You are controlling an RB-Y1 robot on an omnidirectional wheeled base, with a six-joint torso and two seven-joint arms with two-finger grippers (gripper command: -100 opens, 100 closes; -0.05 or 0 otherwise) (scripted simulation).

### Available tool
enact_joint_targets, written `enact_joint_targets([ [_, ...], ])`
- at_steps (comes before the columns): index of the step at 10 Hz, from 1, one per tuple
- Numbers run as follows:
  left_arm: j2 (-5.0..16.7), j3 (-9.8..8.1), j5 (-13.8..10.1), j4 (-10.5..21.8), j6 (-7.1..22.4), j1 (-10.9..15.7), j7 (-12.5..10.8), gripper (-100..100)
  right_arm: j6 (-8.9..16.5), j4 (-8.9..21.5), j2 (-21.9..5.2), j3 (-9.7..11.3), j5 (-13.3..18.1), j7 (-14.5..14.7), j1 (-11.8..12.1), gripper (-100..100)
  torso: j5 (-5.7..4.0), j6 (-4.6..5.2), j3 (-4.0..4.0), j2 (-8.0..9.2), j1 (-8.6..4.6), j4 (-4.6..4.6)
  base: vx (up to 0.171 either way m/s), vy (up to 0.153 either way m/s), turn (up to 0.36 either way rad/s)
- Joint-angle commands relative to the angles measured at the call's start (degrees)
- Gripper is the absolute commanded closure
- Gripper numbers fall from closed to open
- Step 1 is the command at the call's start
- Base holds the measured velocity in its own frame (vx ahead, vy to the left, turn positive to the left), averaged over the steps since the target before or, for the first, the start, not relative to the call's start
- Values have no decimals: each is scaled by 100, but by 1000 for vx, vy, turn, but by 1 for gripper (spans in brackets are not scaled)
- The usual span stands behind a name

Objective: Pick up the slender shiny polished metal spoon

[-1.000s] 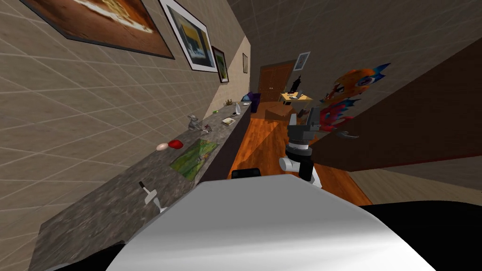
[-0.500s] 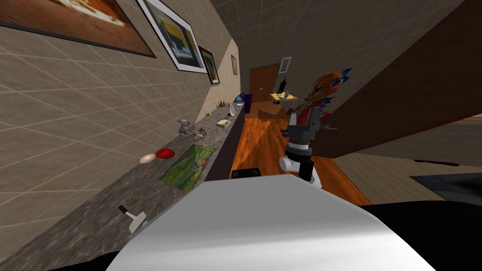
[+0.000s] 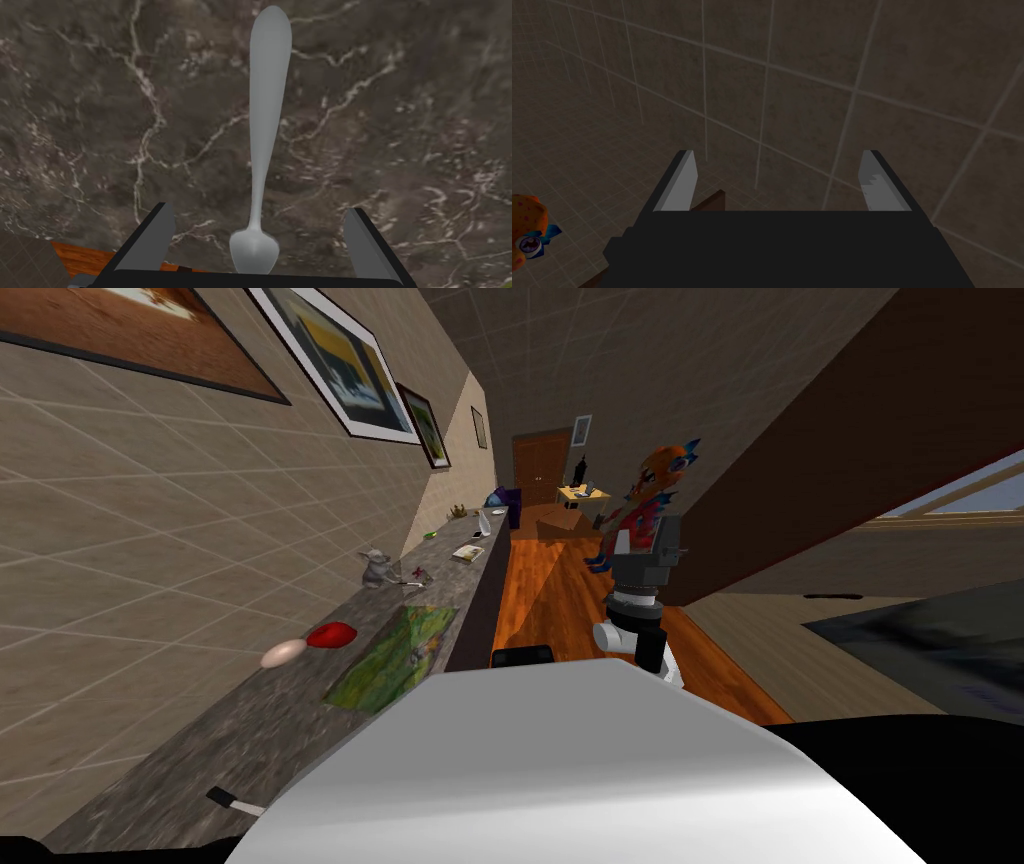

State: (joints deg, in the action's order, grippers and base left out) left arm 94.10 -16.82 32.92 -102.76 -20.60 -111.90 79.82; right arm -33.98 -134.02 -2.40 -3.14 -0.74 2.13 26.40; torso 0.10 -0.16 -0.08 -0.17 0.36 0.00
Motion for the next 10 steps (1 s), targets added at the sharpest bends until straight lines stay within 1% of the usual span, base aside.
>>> enact_joint_targets([
  [1, 77, -82, 33, 20, 33, -169, 97, -100, 0, 0, 0, 0, 0, 0, 0, 0, 0, 0, 0, 0, 0, 0, 2, 51, -103],
  [2, 59, -17, 14, 19, 23, -74, 63, -100, 0, 0, 0, 0, 0, 0, 0, 0, -2, -1, 1, 1, -9, 0, 0, 23, -21],
  [3, 64, -21, 16, 20, 31, -82, 75, 0, 0, 0, 0, 0, 0, 0, 0, 0, -5, -4, 2, 3, -20, 1, 1, 5, 2],
  [4, 255, 69, -20, -21, 147, 27, -11, -100, 0, 0, 1, 0, 0, 0, 0, 0, -7, -4, 3, 4, -29, 1, -15, 7, 72],
  [5, 350, 114, -37, -42, 205, 80, -53, -100, 0, 0, 1, 0, 0, 0, 0, 0, -7, -4, 5, 7, -30, 2, -29, 6, 83],
  [6, 541, 203, -72, -84, 321, 188, -138, -100, 0, 0, 1, 0, 0, 0, 0, 0, -8, -4, 7, 12, -31, 3, -34, 17, 91],
  [7, 637, 248, -90, -105, 380, 242, -180, -100, 0, 0, 1, 0, 0, 0, 0, 0, -7, -4, 9, 14, -27, 4, -32, 14, 68],
  [8, 828, 337, -125, -146, 496, 350, -264, -100, 0, 0, 1, 0, 0, 0, 0, 0, -7, -4, 9, 15, -28, 4, -35, 14, 73],
  [10, 1019, 426, -161, -188, 612, 457, -349, -100, 0, 0, 1, 0, 0, 0, 0, 0, -7, -5, 10, 16, -28, 4, -29, 15, 70],
])
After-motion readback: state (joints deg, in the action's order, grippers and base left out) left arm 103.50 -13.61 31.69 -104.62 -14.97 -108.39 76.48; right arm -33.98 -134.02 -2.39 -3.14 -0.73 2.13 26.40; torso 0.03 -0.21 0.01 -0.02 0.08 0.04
